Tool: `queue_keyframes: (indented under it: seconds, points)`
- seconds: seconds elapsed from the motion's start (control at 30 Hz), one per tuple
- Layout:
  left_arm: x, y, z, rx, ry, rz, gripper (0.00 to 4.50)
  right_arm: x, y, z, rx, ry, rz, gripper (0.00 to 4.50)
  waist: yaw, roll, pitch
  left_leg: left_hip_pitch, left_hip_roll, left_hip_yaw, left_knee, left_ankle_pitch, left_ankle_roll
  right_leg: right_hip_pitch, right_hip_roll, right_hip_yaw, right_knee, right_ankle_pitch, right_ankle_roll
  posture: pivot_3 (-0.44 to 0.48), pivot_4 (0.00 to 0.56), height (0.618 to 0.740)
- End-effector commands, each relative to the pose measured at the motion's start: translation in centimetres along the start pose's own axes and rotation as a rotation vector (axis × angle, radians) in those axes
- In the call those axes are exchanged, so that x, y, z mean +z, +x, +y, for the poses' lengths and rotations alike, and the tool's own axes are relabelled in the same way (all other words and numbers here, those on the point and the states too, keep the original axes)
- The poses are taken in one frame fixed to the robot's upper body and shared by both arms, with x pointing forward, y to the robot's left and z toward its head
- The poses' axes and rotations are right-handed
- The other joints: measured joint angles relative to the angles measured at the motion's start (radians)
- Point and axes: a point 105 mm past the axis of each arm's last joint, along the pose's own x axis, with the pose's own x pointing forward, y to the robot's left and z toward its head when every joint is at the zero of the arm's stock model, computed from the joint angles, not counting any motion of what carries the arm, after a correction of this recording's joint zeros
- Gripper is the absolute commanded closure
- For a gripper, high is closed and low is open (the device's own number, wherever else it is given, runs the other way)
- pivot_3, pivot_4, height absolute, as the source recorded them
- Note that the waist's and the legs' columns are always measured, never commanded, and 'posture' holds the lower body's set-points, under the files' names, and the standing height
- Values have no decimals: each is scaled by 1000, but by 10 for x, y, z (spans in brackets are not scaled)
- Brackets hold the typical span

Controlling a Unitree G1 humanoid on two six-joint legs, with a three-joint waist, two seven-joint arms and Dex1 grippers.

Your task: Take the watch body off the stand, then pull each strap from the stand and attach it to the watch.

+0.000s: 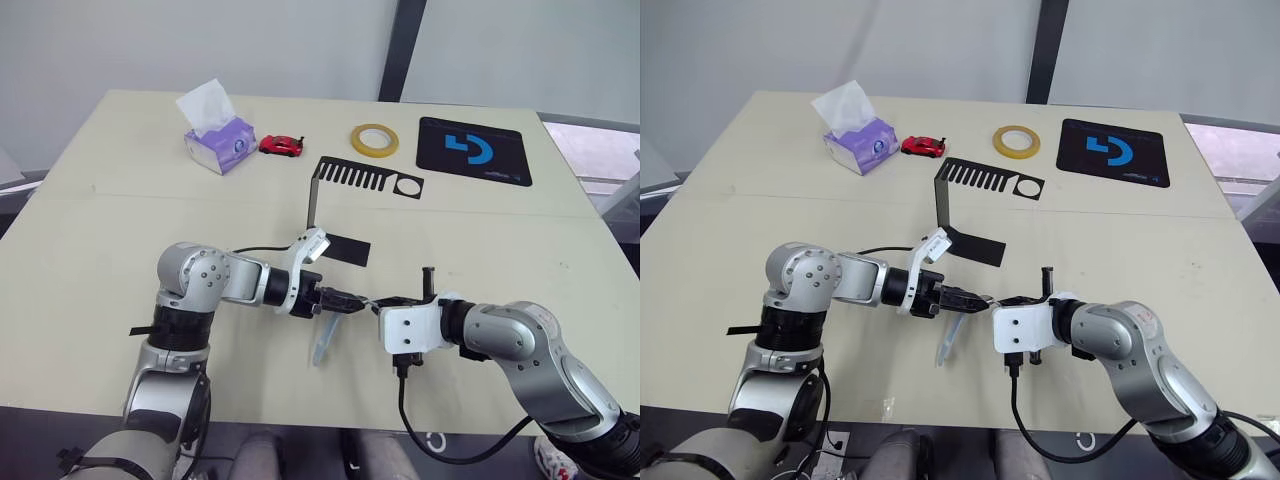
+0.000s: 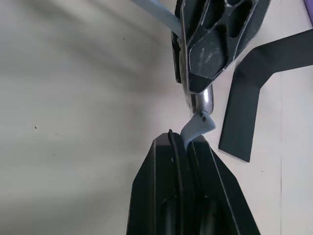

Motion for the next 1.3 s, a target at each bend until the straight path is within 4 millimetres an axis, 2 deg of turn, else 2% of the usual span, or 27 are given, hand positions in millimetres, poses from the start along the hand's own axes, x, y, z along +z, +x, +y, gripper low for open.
queue_keyframes:
  seconds: [0.03,0.43,1.3]
  points:
    - [8,3,-21,-100,52,-17,2792,13,-2,0,-7,-18,-48,4500,0,0,0,0,0,0,0,0,0,0,0,0,0,0,0,0,150,738]
    - [-1,3,-19,-93,56,24,2792,10,-2,-8,-32,-18,-27,4500,0,0,0,0,0,0,0,0,0,0,0,0,0,0,0,0,150,738]
    - [5,6,-25,-138,32,0,2792,8,3,-11,-30,-40,-6,4500,0,0,0,0,0,0,0,0,-1,0,0,0,0,0,0,0,150,738]
